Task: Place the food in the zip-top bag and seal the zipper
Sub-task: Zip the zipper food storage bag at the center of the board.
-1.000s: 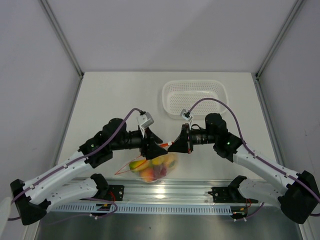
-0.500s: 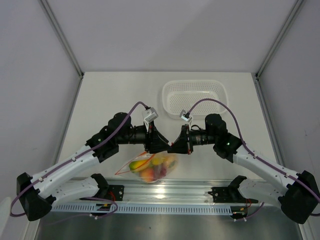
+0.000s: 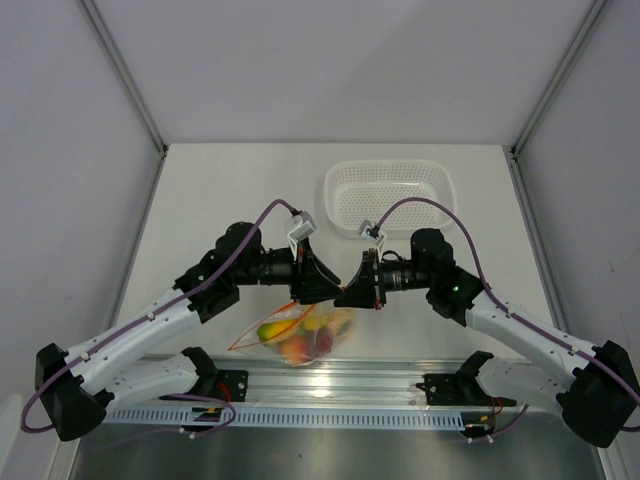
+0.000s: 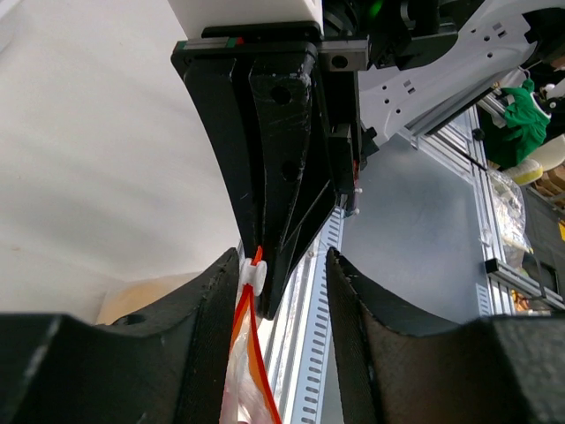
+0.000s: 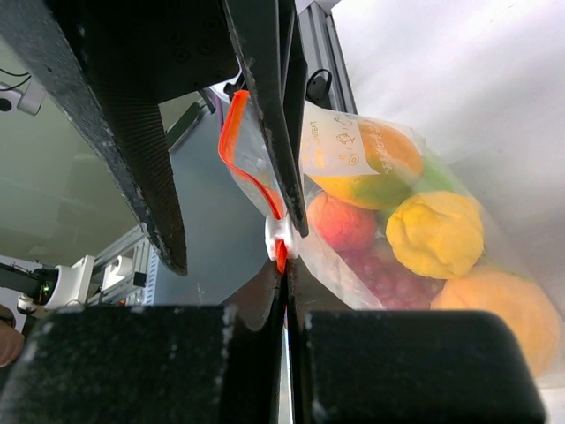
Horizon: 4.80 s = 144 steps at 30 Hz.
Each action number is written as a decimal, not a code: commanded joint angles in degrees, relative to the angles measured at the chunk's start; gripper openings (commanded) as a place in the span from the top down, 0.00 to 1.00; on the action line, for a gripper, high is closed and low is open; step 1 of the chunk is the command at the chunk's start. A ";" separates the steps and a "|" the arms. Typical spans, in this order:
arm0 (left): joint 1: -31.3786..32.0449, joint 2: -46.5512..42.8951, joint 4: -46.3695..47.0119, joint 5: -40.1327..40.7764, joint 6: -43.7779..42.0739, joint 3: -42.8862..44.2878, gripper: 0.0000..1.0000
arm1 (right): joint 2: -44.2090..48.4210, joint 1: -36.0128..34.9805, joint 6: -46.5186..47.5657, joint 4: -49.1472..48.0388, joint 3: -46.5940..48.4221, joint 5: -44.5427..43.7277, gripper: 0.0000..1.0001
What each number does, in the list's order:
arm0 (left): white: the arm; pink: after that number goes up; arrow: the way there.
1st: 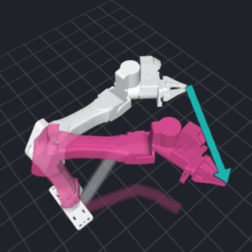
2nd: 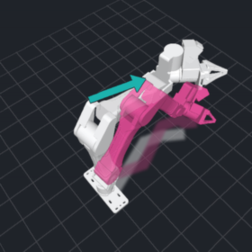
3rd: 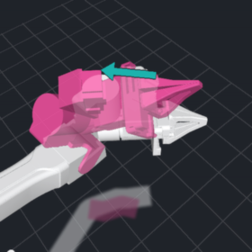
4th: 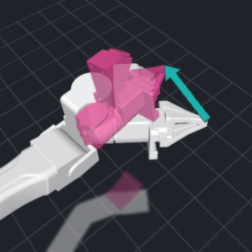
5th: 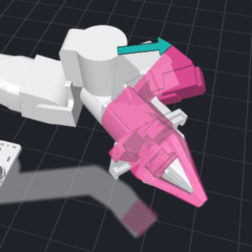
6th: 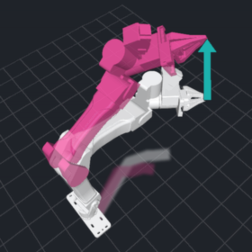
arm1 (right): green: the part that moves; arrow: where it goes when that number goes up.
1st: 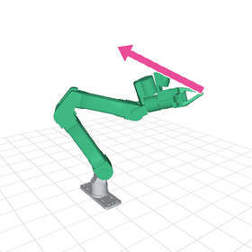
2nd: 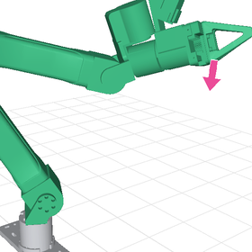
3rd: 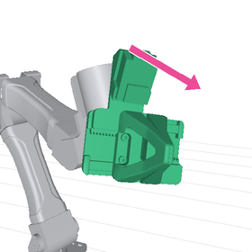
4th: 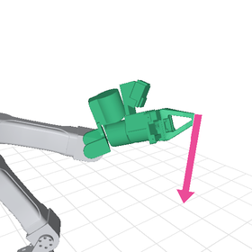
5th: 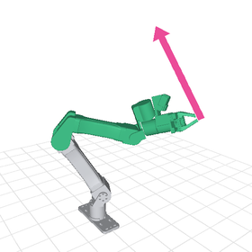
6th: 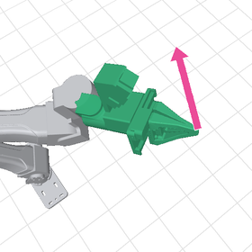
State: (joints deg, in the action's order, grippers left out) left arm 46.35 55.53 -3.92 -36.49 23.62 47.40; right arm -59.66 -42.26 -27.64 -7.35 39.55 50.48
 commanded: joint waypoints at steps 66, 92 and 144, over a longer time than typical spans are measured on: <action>-1.43 -8.60 -8.12 2.48 1.17 -4.42 0.99 | 1.56 -3.71 12.69 6.72 2.72 -6.98 0.60; -1.96 -5.61 -7.59 -1.21 0.99 -3.01 0.99 | -9.95 -3.27 23.42 14.12 13.45 7.26 0.93; -2.31 -13.60 -19.81 4.76 -0.85 -3.63 1.00 | -2.21 0.07 -2.00 -9.88 -0.88 -4.27 1.00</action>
State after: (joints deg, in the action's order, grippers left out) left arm 43.70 43.72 -20.43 -31.03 23.77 42.35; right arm -62.98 -43.00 -32.45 -15.16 37.45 44.34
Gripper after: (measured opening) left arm 0.086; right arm 0.003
